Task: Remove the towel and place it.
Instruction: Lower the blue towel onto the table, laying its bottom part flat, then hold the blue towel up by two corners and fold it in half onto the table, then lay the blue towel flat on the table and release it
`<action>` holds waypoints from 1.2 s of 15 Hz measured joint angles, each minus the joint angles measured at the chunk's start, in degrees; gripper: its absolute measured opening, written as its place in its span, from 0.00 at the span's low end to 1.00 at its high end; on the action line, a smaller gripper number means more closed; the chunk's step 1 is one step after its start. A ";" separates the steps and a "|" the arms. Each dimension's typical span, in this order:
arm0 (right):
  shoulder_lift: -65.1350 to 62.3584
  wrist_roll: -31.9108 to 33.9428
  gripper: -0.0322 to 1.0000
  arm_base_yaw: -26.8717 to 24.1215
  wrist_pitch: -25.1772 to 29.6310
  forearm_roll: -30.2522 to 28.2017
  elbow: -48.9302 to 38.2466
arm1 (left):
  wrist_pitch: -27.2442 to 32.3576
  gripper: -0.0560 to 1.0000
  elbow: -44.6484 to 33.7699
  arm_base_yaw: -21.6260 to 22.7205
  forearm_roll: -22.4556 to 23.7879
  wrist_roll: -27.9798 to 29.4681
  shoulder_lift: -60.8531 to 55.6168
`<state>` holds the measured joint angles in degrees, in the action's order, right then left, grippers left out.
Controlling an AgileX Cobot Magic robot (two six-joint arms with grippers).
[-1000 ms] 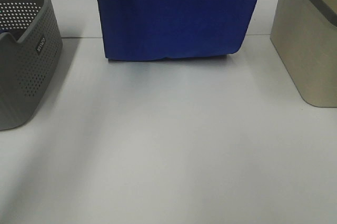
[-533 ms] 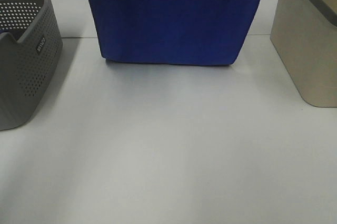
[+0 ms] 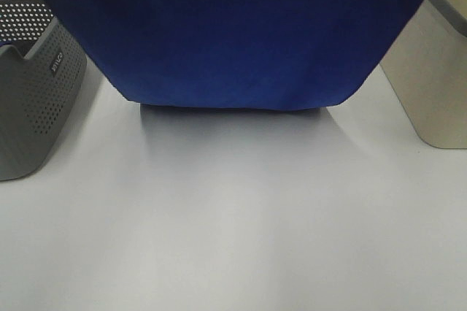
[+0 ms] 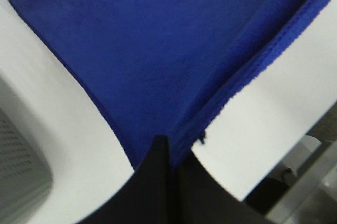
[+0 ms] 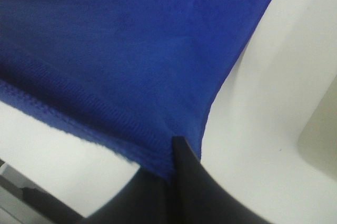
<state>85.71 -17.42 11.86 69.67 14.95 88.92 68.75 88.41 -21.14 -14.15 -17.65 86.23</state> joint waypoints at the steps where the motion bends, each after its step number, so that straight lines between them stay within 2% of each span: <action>1: -2.46 0.11 0.05 0.00 0.00 0.29 -3.55 | 0.00 0.05 -4.07 -0.69 -1.72 -0.11 -2.06; 6: -14.04 1.43 0.05 0.00 0.00 0.63 -19.88 | -0.34 0.05 -19.02 -9.05 -2.81 1.49 -6.76; 11: -19.19 1.66 0.05 -0.06 -0.11 5.84 -34.89 | -1.32 0.05 -30.25 -12.83 -3.44 2.64 -11.46; 14: -19.37 2.01 0.05 -0.06 -0.17 9.80 -43.60 | -1.49 0.05 -37.24 -13.35 -6.36 2.64 -15.99; 18: -19.42 1.38 0.05 -0.06 -0.17 12.61 -53.57 | -2.64 0.05 -45.32 -15.70 -9.05 2.64 -15.70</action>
<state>66.29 -16.04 11.80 69.50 27.56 35.35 66.12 43.09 -36.84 -23.20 -15.01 70.53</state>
